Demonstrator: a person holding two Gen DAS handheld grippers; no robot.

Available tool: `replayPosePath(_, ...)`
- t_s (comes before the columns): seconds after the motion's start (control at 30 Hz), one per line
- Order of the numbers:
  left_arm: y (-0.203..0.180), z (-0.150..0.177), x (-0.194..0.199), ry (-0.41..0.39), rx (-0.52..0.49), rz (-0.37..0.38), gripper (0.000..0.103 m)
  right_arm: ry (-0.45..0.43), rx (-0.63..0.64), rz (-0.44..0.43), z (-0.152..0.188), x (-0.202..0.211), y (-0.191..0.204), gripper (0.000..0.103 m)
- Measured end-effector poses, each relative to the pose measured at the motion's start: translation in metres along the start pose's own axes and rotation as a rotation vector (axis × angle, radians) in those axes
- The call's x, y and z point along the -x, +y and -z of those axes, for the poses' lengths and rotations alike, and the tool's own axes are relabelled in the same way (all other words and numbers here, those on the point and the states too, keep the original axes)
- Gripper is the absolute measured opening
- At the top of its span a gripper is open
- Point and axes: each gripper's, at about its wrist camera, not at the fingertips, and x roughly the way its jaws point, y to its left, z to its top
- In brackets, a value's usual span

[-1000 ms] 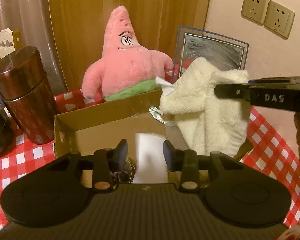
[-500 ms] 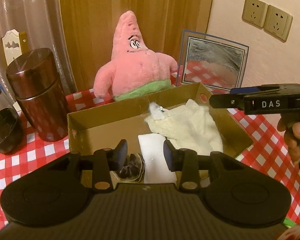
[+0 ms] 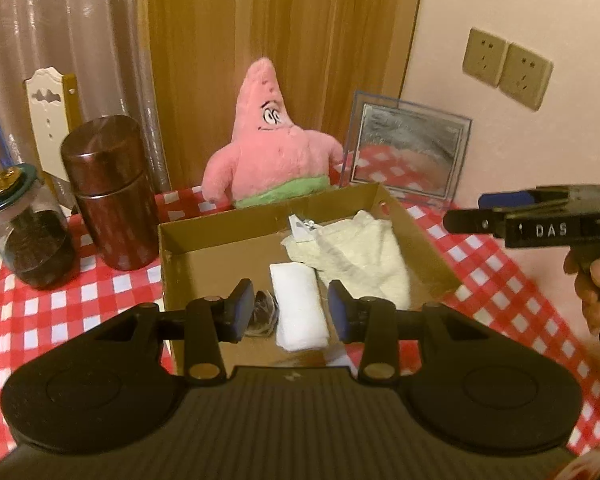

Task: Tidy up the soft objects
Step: 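Carry both cloths into the cardboard box and open both tools, then withdraw both tools from the box toward the table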

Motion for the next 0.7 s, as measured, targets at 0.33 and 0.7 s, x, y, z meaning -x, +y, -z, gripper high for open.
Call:
replayPosePath(0.33, -0.041, 0.037, 0.1, -0.073, 0.041, -0.003, 0.049, -0.032, 0.028, -0.007, 0.029, 0.1, 0.044, 0.076)
replayPosePath(0.7, -0.07, 0.1, 0.192, -0.13, 0.097, -0.054, 0.072, -0.096, 0.067, -0.02, 0.085, 0.204, 0.088, 0.076)
